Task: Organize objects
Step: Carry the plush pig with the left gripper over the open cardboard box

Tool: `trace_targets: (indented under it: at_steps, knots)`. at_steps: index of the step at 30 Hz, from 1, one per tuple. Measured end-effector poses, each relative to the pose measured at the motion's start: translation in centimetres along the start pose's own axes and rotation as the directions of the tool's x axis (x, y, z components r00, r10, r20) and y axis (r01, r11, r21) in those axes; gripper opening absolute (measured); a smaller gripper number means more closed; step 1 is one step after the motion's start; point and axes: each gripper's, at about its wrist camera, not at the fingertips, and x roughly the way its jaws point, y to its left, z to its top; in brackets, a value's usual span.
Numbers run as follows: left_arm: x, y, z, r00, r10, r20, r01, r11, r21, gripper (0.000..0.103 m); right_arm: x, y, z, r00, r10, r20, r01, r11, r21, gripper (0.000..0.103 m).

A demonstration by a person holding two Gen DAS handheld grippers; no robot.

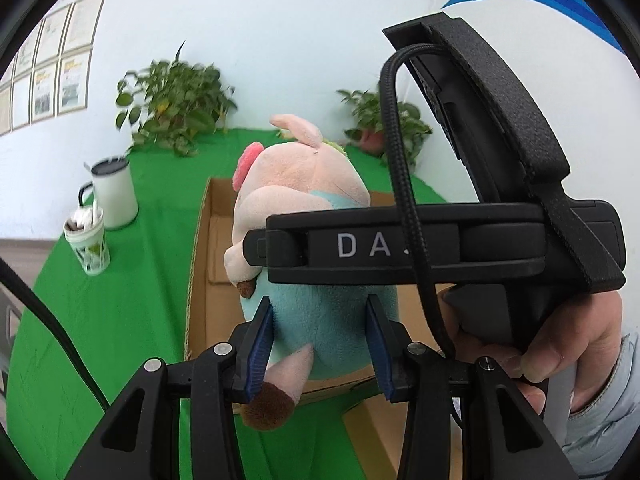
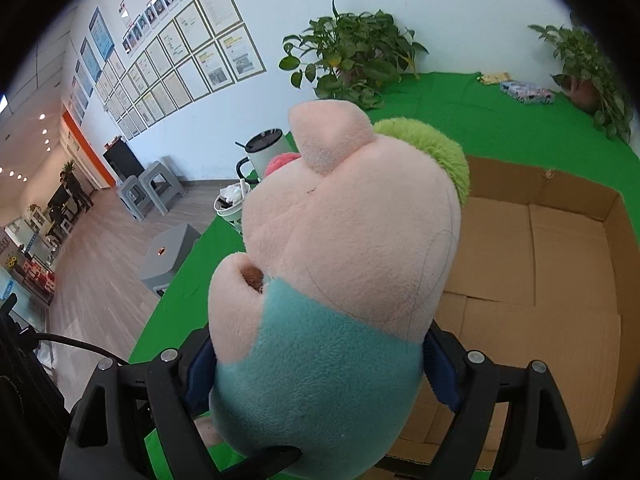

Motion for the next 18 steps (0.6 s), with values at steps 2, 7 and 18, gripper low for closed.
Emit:
trace_targets:
  at_steps: [2, 7, 18]
  knots:
    - [1.5, 1.5, -0.2, 0.999, 0.009, -0.035, -0.01, 1.0, -0.028, 0.04, 1.8, -0.5, 0.1, 0.999, 0.023, -0.046, -0.022, 1.0, 0.018, 0.085]
    - [4.8, 5.4, -0.8, 0.993, 0.003, -0.114, -0.014, 0.995, -0.096, 0.04, 5.1, -1.1, 0.0, 0.991, 0.046, -0.128, -0.041, 0.998, 0.04, 0.085]
    - [9.2, 10.6, -2.1, 0.97, -0.051, -0.239, -0.006, 0.972, -0.234, 0.038, 8.7, -4.0, -1.6, 0.95, 0.147, -0.274, -0.111, 0.983, 0.145, 0.088]
